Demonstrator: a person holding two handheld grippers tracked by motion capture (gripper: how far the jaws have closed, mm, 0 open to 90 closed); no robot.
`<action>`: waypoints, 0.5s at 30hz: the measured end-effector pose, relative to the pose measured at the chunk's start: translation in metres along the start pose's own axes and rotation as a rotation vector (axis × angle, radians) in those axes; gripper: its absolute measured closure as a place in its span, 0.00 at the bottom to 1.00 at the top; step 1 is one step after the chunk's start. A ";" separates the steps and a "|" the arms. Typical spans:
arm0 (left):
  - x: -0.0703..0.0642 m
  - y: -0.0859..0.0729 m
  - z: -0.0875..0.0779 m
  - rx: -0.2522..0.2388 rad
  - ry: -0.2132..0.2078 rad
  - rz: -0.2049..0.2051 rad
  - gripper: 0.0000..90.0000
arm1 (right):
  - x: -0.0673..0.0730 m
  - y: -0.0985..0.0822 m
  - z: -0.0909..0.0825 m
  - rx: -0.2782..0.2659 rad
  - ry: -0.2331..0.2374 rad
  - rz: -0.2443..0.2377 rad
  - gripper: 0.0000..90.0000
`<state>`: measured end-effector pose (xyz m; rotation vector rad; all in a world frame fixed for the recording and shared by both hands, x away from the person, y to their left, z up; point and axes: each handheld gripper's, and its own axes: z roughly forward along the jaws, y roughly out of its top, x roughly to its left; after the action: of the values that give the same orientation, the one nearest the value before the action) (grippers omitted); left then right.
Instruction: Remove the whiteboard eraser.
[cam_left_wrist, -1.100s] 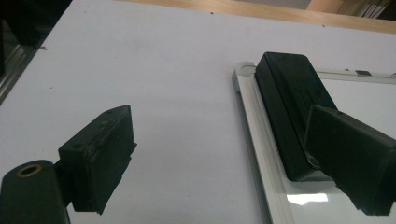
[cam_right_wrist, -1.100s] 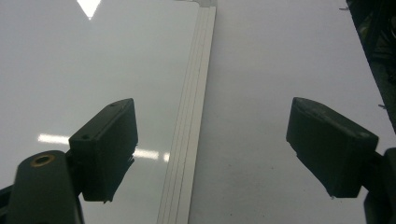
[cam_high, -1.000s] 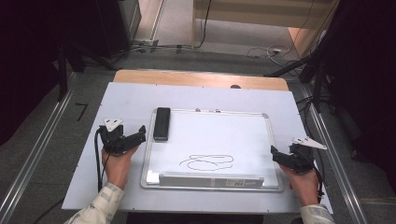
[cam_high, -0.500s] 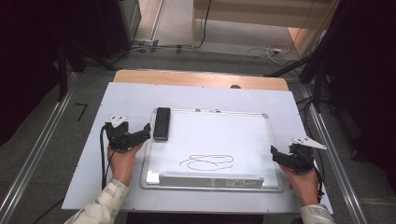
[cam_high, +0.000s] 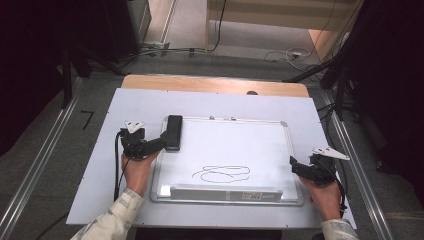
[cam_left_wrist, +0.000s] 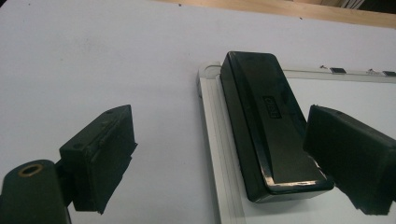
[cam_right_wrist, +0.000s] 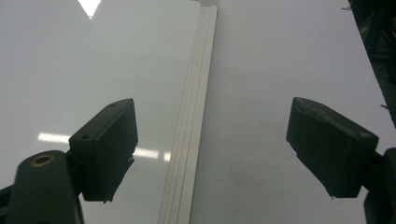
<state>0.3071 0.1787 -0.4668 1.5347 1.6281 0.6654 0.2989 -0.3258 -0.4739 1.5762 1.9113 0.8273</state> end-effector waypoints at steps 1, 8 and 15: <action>-0.001 0.001 0.001 0.004 -0.001 0.000 0.11 | 0.000 0.000 0.000 0.000 0.000 0.001 0.17; -0.011 0.005 0.011 0.022 -0.008 0.009 0.14 | 0.000 0.000 0.000 0.000 0.001 0.003 0.17; -0.029 0.014 0.034 0.063 0.011 0.022 0.16 | 0.001 0.001 0.001 0.001 0.004 0.002 0.17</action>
<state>0.3415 0.1476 -0.4687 1.5992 1.6564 0.6409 0.2996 -0.3249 -0.4740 1.5780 1.9139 0.8308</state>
